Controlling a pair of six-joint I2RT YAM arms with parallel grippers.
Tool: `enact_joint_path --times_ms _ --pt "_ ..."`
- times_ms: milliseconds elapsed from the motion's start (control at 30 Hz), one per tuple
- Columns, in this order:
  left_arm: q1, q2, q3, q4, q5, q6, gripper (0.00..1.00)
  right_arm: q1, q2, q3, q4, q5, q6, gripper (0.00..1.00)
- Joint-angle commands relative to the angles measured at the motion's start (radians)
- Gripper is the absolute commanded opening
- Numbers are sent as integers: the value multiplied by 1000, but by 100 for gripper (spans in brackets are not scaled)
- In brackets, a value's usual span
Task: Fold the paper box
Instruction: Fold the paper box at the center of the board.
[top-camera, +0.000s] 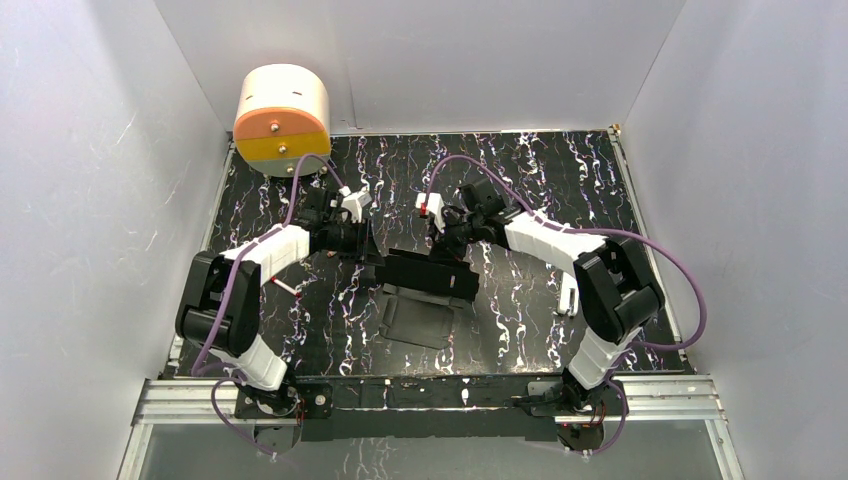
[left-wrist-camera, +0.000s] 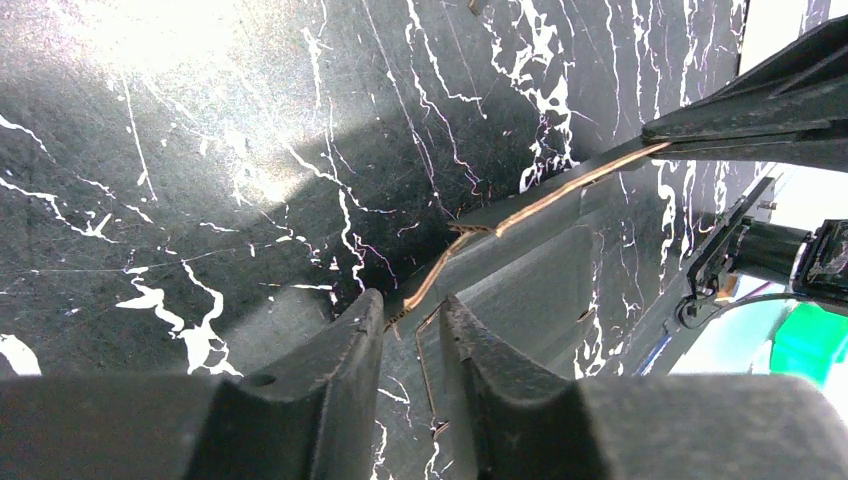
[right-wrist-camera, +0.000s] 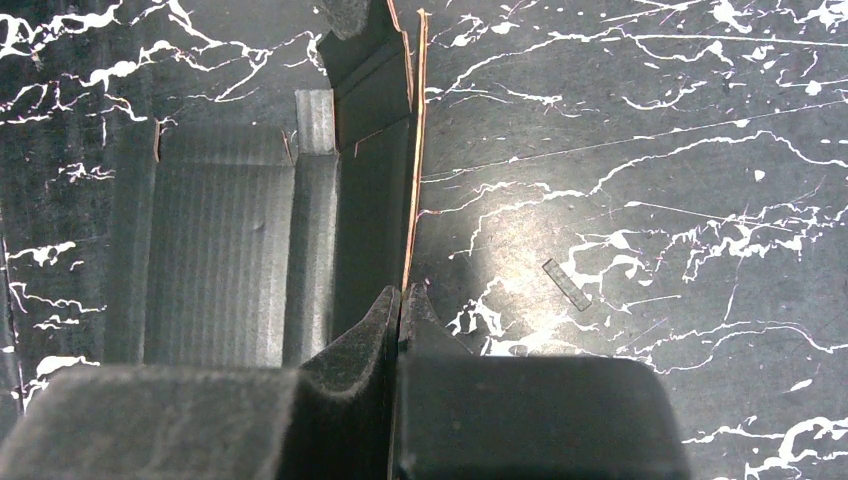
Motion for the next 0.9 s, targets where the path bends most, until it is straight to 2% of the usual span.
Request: enact_joint_path --times_ms 0,133,233,333,467,567,867 --pt "0 15 23 11 74 6 22 4 -64 -12 51 -33 28 7" --pt "0 32 28 30 121 -18 18 4 -83 -27 70 -43 45 7" --pt "0 33 30 45 151 -33 10 4 -88 -32 74 -48 55 8" --pt "0 13 35 49 159 -37 0 4 -96 -30 78 -49 56 15" --pt "-1 -43 42 38 121 -23 0 4 -103 -4 75 -48 46 27" --pt "-3 -59 76 -6 107 4 0 4 -89 42 43 -50 21 41" --pt "-54 -56 174 -143 39 79 0 5 16 213 -69 -70 -115 58"
